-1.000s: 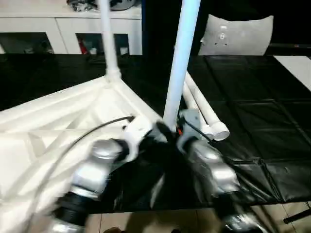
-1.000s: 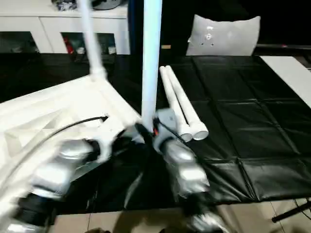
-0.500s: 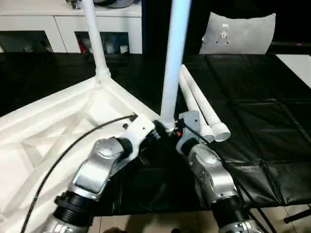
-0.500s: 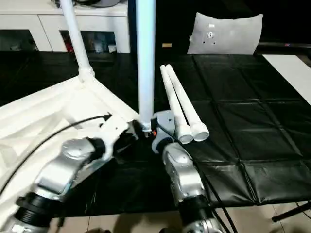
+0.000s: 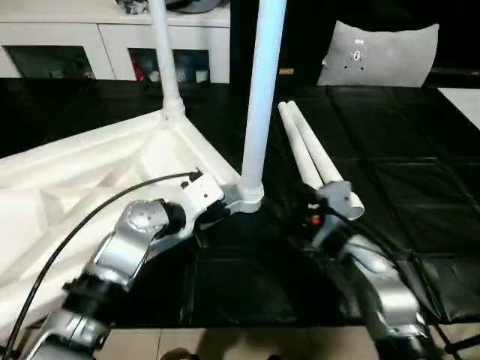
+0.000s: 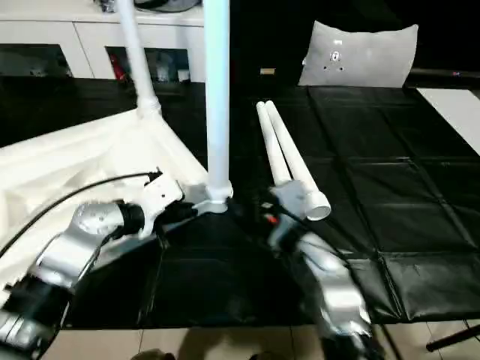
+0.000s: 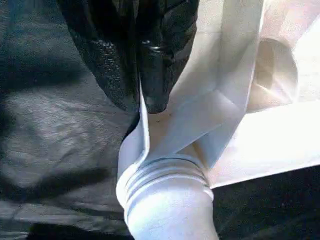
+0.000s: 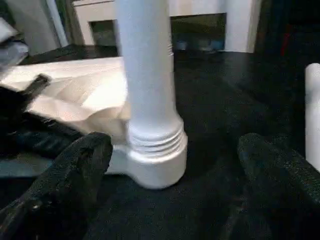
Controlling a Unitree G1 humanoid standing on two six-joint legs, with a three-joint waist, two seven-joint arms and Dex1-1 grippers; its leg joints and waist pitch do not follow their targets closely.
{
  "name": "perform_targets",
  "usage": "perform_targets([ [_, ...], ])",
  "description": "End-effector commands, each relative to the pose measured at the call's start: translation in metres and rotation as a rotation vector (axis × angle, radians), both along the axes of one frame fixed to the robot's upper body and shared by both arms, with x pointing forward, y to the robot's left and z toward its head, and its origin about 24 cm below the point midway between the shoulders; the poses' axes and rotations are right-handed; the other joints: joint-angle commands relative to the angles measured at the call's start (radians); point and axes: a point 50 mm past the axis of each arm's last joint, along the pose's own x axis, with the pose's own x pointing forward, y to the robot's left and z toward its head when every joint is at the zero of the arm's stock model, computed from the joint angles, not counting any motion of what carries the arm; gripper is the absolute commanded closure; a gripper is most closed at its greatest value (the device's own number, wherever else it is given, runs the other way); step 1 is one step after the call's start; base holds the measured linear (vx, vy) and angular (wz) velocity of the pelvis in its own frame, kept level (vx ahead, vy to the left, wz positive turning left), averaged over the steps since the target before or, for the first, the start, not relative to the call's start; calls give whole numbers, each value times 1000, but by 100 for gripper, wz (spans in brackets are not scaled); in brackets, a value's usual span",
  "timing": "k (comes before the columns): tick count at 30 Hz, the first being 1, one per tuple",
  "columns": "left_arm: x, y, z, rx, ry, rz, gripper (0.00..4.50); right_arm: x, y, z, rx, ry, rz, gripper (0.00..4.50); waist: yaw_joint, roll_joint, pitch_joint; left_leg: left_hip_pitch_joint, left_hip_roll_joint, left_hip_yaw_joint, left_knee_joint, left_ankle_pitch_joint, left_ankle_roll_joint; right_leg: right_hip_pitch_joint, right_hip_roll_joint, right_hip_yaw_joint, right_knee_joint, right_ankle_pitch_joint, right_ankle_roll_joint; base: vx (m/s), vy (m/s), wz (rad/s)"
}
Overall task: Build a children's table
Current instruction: Rotate leg to tighten
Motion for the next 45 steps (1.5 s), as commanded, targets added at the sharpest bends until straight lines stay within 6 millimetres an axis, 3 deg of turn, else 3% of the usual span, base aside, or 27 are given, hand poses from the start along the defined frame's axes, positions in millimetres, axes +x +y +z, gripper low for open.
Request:
perform_targets([
  [1,9,-6,20,-46,-98,-15,450,-4,5,4,-2,-1,43,9,1,10,-63,8,34,-15,-71,-235,12,52,-75,54,-86,-232,-141,0,0,0],
  [2,11,-6,21,-57,-103,-6,450,-7,8,4,21,25,64,9,2,15,-65,8,35,-16,-71,-229,13,51,-76,53,-83,-218,-150,0,0,0],
  [3,12,-6,23,-93,-92,8,450,-9,12,3,15,37,90,9,0,13,-64,7,34,-15,-71,-230,16,52,-76,53,-85,-216,-153,0,0,0],
  [4,13,-6,25,-125,-89,20,406,-11,17,2,3,46,123,0,1,9,-64,6,35,-15,-70,-226,18,53,-76,53,-83,-211,-160,0,0,0],
  [8,8,-7,31,-234,-58,40,388,-12,25,-9,-79,121,138,0,4,7,-64,7,39,-14,-68,-204,16,50,-79,53,-77,-191,-194,0,0,0],
  [9,7,-5,35,-263,-78,76,360,-7,28,-12,-105,133,105,0,4,6,-62,6,39,-13,-69,-208,17,50,-78,53,-78,-194,-195,0,0,0],
  [12,6,2,42,-289,-108,127,352,-2,33,-12,-111,165,86,0,-1,6,-59,5,35,-14,-71,-233,6,51,-77,52,-81,-243,-181,0,0,0],
  [13,5,5,45,-296,-112,144,341,-1,36,-12,-115,185,97,0,-3,7,-58,6,34,-14,-71,-239,5,51,-77,52,-85,-272,-164,0,0,0],
  [14,7,13,49,-282,-134,192,330,0,40,-12,-120,188,113,0,-2,15,-58,7,34,-15,-71,-241,1,50,-77,53,-85,-283,-154,0,0,0],
  [15,7,13,49,-282,-134,192,320,0,40,-12,-120,188,113,0,-5,12,-59,7,35,-15,-71,-242,-1,50,-76,52,-84,-278,-151,0,0,0],
  [16,9,26,52,-245,-159,260,314,1,44,-12,-127,191,130,0,-4,16,-59,9,34,-15,-70,-245,-2,47,-74,52,-86,-279,-143,0,0,0],
  [17,12,59,59,-162,-212,437,307,3,52,-12,-154,186,159,0,-8,19,-60,7,33,-17,-72,-248,-7,49,-72,51,-82,-266,-143,0,0,0],
  [19,10,87,64,-100,-243,571,298,4,57,-13,-158,191,169,0,-20,17,-61,3,30,-20,-72,-246,-15,53,-69,48,-76,-239,-145,0,0,0],
  [21,6,111,68,-34,-264,664,287,5,61,-13,-160,198,171,0,-25,20,-61,7,29,-20,-69,-244,-13,49,-69,49,-78,-242,-147,0,0,0],
  [22,-2,135,70,19,-258,733,287,6,65,-15,-165,213,173,0,-24,22,-61,11,31,-19,-68,-238,-11,47,-67,50,-80,-235,-151,0,0,0],
  [23,-4,140,71,28,-256,745,328,6,65,-15,-166,216,173,0,-22,21,-62,14,33,-19,-68,-236,-14,45,-68,51,-76,-222,-159,0,0,0],
  [24,-9,152,71,57,-250,780,335,7,67,-17,-179,224,175,0,-24,20,-61,7,31,-20,-72,-226,-14,48,-66,50,-72,-206,-168,0,0,0],
  [25,-13,160,71,77,-243,802,327,8,68,-18,-190,225,176,0,-23,26,-60,13,34,-20,-72,-237,-19,43,-66,51,-69,-187,-177,0,0,0],
  [26,-18,166,68,96,-225,810,320,8,68,-18,-198,226,180,0,-18,23,-61,18,36,-18,-72,-241,-20,40,-66,52,-71,-184,-180,0,0,0],
  [28,-22,168,65,103,-205,806,373,8,70,-18,-199,226,187,0,-8,27,-59,19,37,-17,-74,-259,-24,37,-67,53,-71,-190,-183,0,0,0],
  [31,-33,152,53,61,-114,735,364,10,73,-17,-204,220,205,0,1,25,-57,21,41,-20,-79,-303,-39,37,-75,55,-72,-241,-171,0,0,0],
  [33,-38,144,47,50,-78,714,403,10,74,-18,-215,221,213,0,3,24,-54,24,40,-19,-80,-333,-46,32,-74,56,-77,-270,-170,0,0,0],
  [34,-40,141,44,55,-62,701,423,11,74,-19,-217,224,213,0,3,23,-53,19,38,-20,-81,-334,-44,36,-75,56,-79,-285,-165,0,0,0],
  [37,-43,135,42,41,-29,678,407,12,76,-20,-220,230,215,0,0,21,-54,17,35,-21,-79,-330,-41,38,-76,56,-82,-317,-149,0,0,0],
  [38,-44,131,41,29,-10,660,427,15,78,-21,-228,230,215,0,0,24,-54,16,34,-21,-78,-322,-38,37,-75,56,-83,-317,-145,0,0,0],
  [42,-51,119,40,0,70,585,442,29,83,-23,-263,223,200,0,-9,24,-56,18,34,-21,-75,-320,-42,34,-73,55,-78,-301,-168,0,0,0],
  [45,-56,119,34,41,117,554,445,41,86,-21,-271,216,182,0,-11,23,-57,14,31,-21,-75,-300,-38,39,-71,55,-75,-272,-172,0,0,0],
])
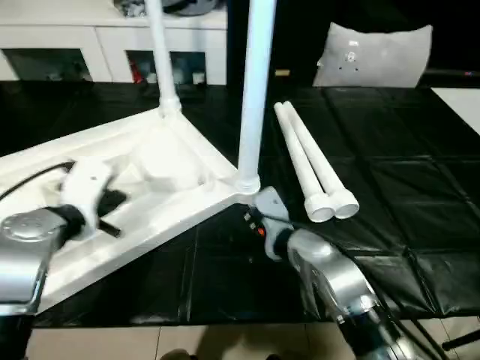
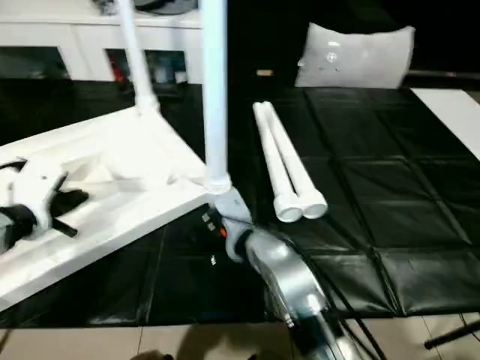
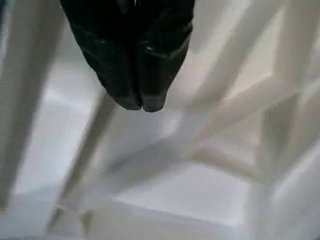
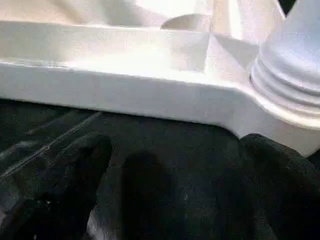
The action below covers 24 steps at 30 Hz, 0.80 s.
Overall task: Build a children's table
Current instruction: Rotate leg to tighten, then rotate table base
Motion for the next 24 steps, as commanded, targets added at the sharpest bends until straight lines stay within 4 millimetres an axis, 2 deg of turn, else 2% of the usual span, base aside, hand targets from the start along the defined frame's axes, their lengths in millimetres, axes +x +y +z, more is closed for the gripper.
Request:
perform_targets([
  [1,-3,0,-3,19,38,-22,445,7,-2,1,-9,-11,-24,0,-2,22,-56,13,31,-18,-76,-300,-31,37,-72,55,-77,-268,-174,0,0,0],
  [3,-5,2,-6,45,65,-33,445,13,0,3,-9,-19,-29,0,-1,25,-58,16,31,-17,-76,-296,-31,35,-71,55,-75,-255,-177,0,0,0],
  [5,-4,6,-16,99,119,-37,445,29,5,8,-1,-37,-58,0,-4,27,-59,15,30,-18,-76,-297,-33,36,-71,54,-73,-248,-185,0,0,0],
  [6,-4,6,-17,100,121,-36,445,30,6,9,0,-38,-60,0,-4,22,-58,14,30,-17,-76,-300,-33,38,-71,53,-75,-251,-185,0,0,0],
  [8,-3,4,-21,104,147,-59,445,36,8,11,9,-43,-79,0,-5,26,-58,16,31,-17,-75,-304,-37,36,-74,55,-74,-259,-183,0,0,0],
  [9,-2,2,-24,87,163,-76,445,40,9,13,13,-49,-94,0,-6,30,-59,17,31,-18,-75,-308,-40,36,-76,55,-73,-262,-187,0,0,0],
  [10,-2,-1,-27,71,176,-90,445,43,10,14,16,-54,-106,0,-7,28,-60,15,31,-17,-74,-296,-43,39,-74,55,-70,-232,-193,0,0,0],
  [13,-1,-8,-29,36,196,-131,445,48,10,16,31,-57,-140,0,-7,29,-63,17,30,-15,-72,-283,-44,40,-73,54,-67,-203,-205,0,0,0],
  [15,1,-27,-30,-61,213,-216,445,57,10,20,44,-71,-198,0,-6,34,-63,16,31,-16,-72,-274,-45,42,-74,53,-64,-184,-211,0,0,0],
  [16,5,-35,-29,-89,206,-243,445,58,10,23,49,-78,-208,0,-5,32,-64,17,30,-14,-71,-270,-50,42,-72,53,-62,-166,-221,0,0,0],
  [17,6,-37,-28,-94,203,-250,445,59,11,23,51,-80,-210,0,-5,32,-64,17,30,-14,-71,-270,-50,42,-72,53,-62,-166,-221,0,0,0],
  [18,6,-37,-28,-94,203,-250,445,59,11,23,51,-80,-210,0,-3,38,-64,18,30,-13,-71,-278,-51,41,-71,52,-63,-157,-217,0,0,0],
  [19,9,-41,-28,-100,196,-266,445,60,12,25,57,-84,-211,0,-2,34,-66,15,29,-14,-71,-266,-49,47,-72,52,-59,-136,-218,0,0,0],
  [20,12,-45,-28,-113,186,-275,445,60,13,25,62,-88,-211,0,1,40,-67,15,28,-15,-70,-261,-47,47,-74,51,-57,-125,-221,0,0,0],
  [21,15,-47,-28,-111,178,-278,445,60,13,25,64,-89,-211,0,-1,36,-66,14,27,-13,-70,-266,-43,46,-72,51,-60,-130,-221,0,0,0],
  [22,21,-52,-29,-106,159,-284,445,59,13,23,69,-92,-210,0,2,33,-66,13,26,-13,-69,-266,-38,50,-75,52,-61,-141,-221,0,0,0],
  [23,27,-55,-29,-92,134,-286,445,58,12,21,72,-95,-209,0,6,27,-65,14,26,-11,-68,-268,-31,48,-76,53,-66,-168,-215,0,0,0],
  [24,27,-55,-29,-92,134,-286,445,58,12,21,72,-95,-209,0,9,30,-65,14,26,-13,-68,-268,-29,48,-78,53,-66,-181,-212,0,0,0],
])
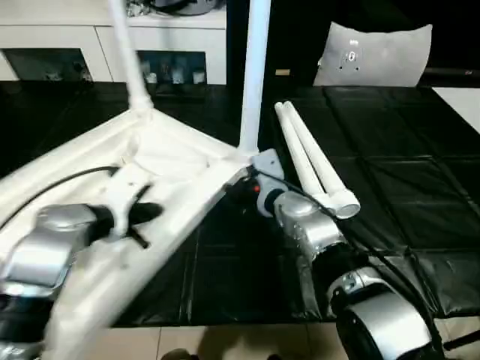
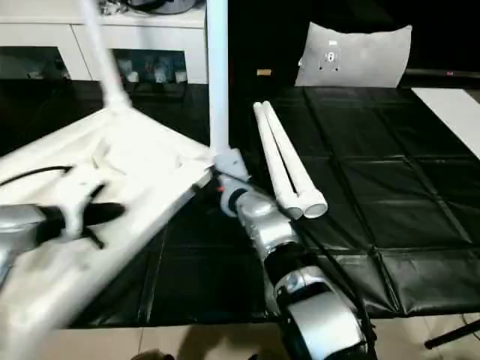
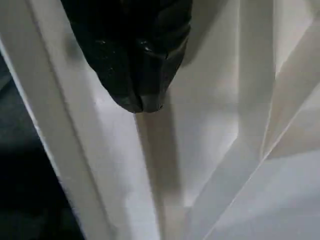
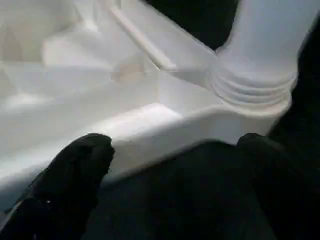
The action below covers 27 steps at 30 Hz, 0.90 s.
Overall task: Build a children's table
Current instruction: Rotate table base
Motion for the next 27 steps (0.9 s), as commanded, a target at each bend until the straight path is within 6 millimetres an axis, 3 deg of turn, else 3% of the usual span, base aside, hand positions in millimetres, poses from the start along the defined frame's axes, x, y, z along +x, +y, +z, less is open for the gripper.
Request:
perform_targets([
  [1,-2,-12,-12,-4,37,-51,445,0,6,4,19,-15,17,0,4,24,-65,16,30,-13,-73,-274,-30,45,-79,54,-70,-204,-203,0,0,0],
  [2,3,-14,-11,7,14,-49,445,-1,4,2,20,-21,18,0,5,20,-64,13,31,-14,-75,-273,-30,46,-78,52,-72,-213,-199,0,0,0],
  [4,10,-16,-10,21,-28,-44,445,-5,3,0,23,-34,23,0,9,24,-65,20,33,-12,-74,-276,-32,41,-75,53,-72,-210,-193,0,0,0],
  [5,14,-18,-7,21,-57,-44,445,-8,1,0,27,-46,28,0,13,25,-63,16,33,-14,-77,-279,-33,43,-74,52,-73,-213,-185,0,0,0],
  [6,16,-19,-6,15,-71,-42,445,-10,0,0,31,-52,30,0,17,28,-64,19,34,-13,-76,-281,-36,42,-74,53,-74,-212,-179,0,0,0],
  [7,17,-20,-5,5,-78,-39,445,-11,-2,0,31,-61,33,0,20,26,-68,15,35,-16,-78,-263,-38,48,-76,52,-67,-184,-176,0,0,0],
  [11,16,-18,0,-11,-104,-27,445,-20,-8,1,23,-98,57,0,24,24,-68,13,33,-14,-76,-256,-35,48,-75,53,-68,-166,-174,0,0,0],
  [16,10,-9,7,-43,-156,24,445,-37,-20,7,23,-133,107,0,24,17,-65,10,34,-13,-78,-244,-22,50,-73,53,-72,-199,-158,0,0,0],
  [17,6,-8,10,-70,-149,27,445,-41,-23,9,22,-134,124,0,18,1,-63,10,34,-11,-79,-242,-18,49,-72,53,-75,-214,-156,0,0,0],
  [21,-10,-10,18,-121,-122,6,409,-56,-28,14,19,-117,182,0,19,4,-60,14,38,-11,-80,-248,-12,43,-72,55,-76,-266,-147,0,0,0],
  [23,-19,-14,20,-155,-96,-12,398,-63,-30,14,10,-93,213,0,18,2,-56,14,37,-10,-81,-264,-9,38,-70,56,-81,-304,-139,0,0,0],
  [24,-26,-19,21,-165,-79,-33,372,-71,-32,14,0,-67,236,0,17,-4,-55,13,36,-8,-80,-265,-8,39,-70,56,-84,-313,-135,0,0,0],
  [27,-34,-26,18,-188,-51,-46,359,-80,-35,13,-12,-40,255,0,19,-3,-52,14,35,-10,-82,-284,-12,34,-70,56,-90,-364,-112,0,0,0],
])
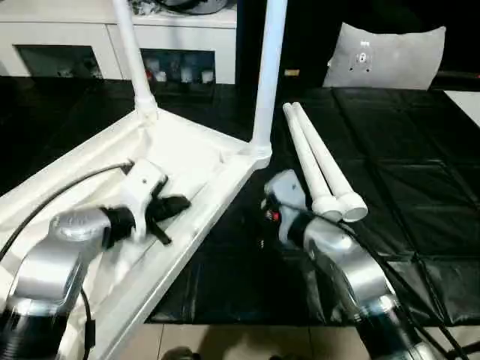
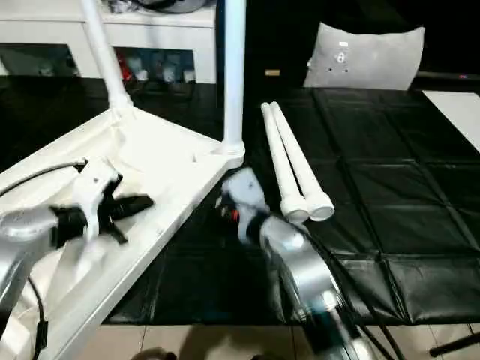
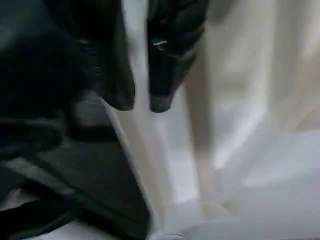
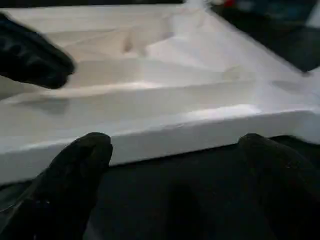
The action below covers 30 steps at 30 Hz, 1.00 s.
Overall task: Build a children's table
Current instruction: Rotate table base
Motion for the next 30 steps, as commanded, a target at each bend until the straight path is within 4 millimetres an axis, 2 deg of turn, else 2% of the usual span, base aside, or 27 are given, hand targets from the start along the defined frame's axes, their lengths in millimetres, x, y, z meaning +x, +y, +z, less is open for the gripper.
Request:
perform_targets([
  [1,-7,-8,0,-20,24,-17,333,-8,-4,4,-2,27,8,0,-6,8,-50,16,32,-11,-79,-296,-18,33,-69,56,-91,-393,-106,0,0,0],
  [3,-10,-9,-3,1,38,0,325,-13,-8,4,-18,44,1,0,-5,6,-50,17,34,-12,-79,-297,-20,33,-69,57,-93,-400,-94,0,0,0],
  [4,-10,-8,-4,22,39,11,320,-15,-9,4,-29,47,-3,0,-5,9,-50,13,32,-14,-81,-297,-22,35,-67,56,-94,-396,-86,0,0,0],
  [6,-12,-4,-6,66,45,42,302,-19,-12,6,-40,54,-2,0,-9,9,-51,14,29,-14,-79,-307,-21,32,-67,55,-98,-421,-70,0,0,0],
  [9,-13,1,-6,109,28,89,277,-24,-14,8,-48,69,1,0,-9,5,-50,12,28,-15,-78,-297,-18,34,-66,55,-100,-430,-58,0,0,0],
  [12,-13,6,-4,120,19,126,263,-31,-14,8,-65,83,14,0,-13,6,-54,11,30,-16,-77,-278,-18,35,-65,54,-95,-395,-65,0,0,0],
  [14,-13,9,-6,148,18,146,236,-34,-14,8,-78,91,23,0,-17,6,-53,8,28,-16,-76,-268,-18,37,-64,53,-93,-366,-76,0,0,0],
  [17,-14,10,-10,160,43,143,219,-35,-13,8,-77,101,28,0,-22,6,-54,8,28,-16,-75,-268,-14,37,-65,53,-92,-365,-79,0,0,0],
  [20,-19,11,-18,179,86,134,219,-38,-12,6,-111,103,49,0,-24,8,-52,9,29,-16,-76,-276,-16,36,-65,53,-93,-373,-82,0,0,0],
  [21,-19,12,-18,181,85,145,236,-38,-12,6,-111,105,50,0,-24,8,-53,10,28,-16,-75,-276,-16,36,-65,53,-93,-371,-82,0,0,0],
  [27,-14,19,-17,189,54,218,269,-39,-10,7,-112,111,51,0,-24,3,-52,9,27,-16,-73,-273,-14,37,-66,53,-94,-379,-82,0,0,0],
  [28,-13,20,-17,190,52,216,289,-39,-10,7,-114,112,52,0,-23,7,-52,10,28,-17,-74,-277,-16,37,-67,53,-95,-389,-78,0,0,0],
  [30,-13,20,-17,190,50,220,291,-40,-10,7,-118,111,54,0,-24,6,-53,11,29,-17,-74,-277,-17,36,-67,53,-95,-383,-79,0,0,0],
])
